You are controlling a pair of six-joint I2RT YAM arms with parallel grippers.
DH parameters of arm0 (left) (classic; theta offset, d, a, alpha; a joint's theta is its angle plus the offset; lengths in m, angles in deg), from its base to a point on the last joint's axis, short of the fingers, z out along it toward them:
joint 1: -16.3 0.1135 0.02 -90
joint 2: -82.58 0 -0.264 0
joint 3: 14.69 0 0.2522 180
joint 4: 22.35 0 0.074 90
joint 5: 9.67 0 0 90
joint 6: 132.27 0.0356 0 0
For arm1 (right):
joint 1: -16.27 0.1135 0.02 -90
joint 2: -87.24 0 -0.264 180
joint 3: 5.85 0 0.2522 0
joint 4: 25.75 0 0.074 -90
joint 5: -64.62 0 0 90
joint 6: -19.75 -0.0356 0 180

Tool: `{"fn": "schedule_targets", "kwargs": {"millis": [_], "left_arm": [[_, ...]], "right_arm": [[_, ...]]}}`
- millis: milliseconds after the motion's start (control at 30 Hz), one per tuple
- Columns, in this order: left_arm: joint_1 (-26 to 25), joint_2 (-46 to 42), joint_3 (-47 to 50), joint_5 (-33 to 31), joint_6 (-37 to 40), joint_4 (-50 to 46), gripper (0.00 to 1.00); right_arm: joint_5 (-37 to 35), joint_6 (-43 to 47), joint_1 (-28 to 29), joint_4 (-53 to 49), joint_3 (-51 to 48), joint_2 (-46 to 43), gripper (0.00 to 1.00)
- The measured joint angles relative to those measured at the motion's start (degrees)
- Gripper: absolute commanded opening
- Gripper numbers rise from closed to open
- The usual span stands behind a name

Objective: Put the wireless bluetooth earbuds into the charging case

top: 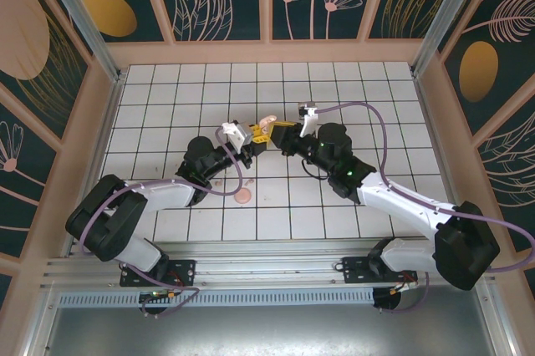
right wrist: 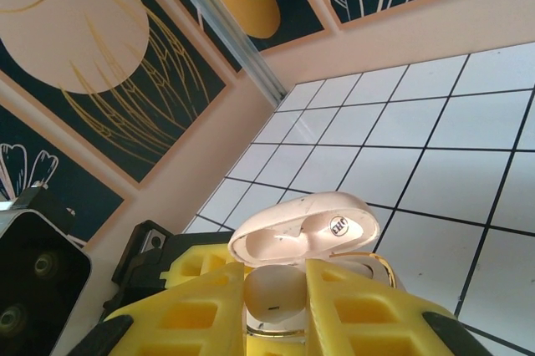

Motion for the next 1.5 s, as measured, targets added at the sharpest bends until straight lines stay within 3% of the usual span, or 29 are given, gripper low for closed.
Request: {"fn": "schedule_targets", "kwargs": {"millis": [1033,1500], "left_arm": [[-1.57,-1.49,0.22,-2.99,4.46,0.28,0.10],[-1.88,-1.81,0.22,-3.41,4.94,-1.66,0.11]], "right_arm": [[2.75,-4.76,-0.04,7.21,-2.25,-0.09,0.22],[2.10,-4.74,0.07,5.03,-2.32,-0.09,0.25]]}}
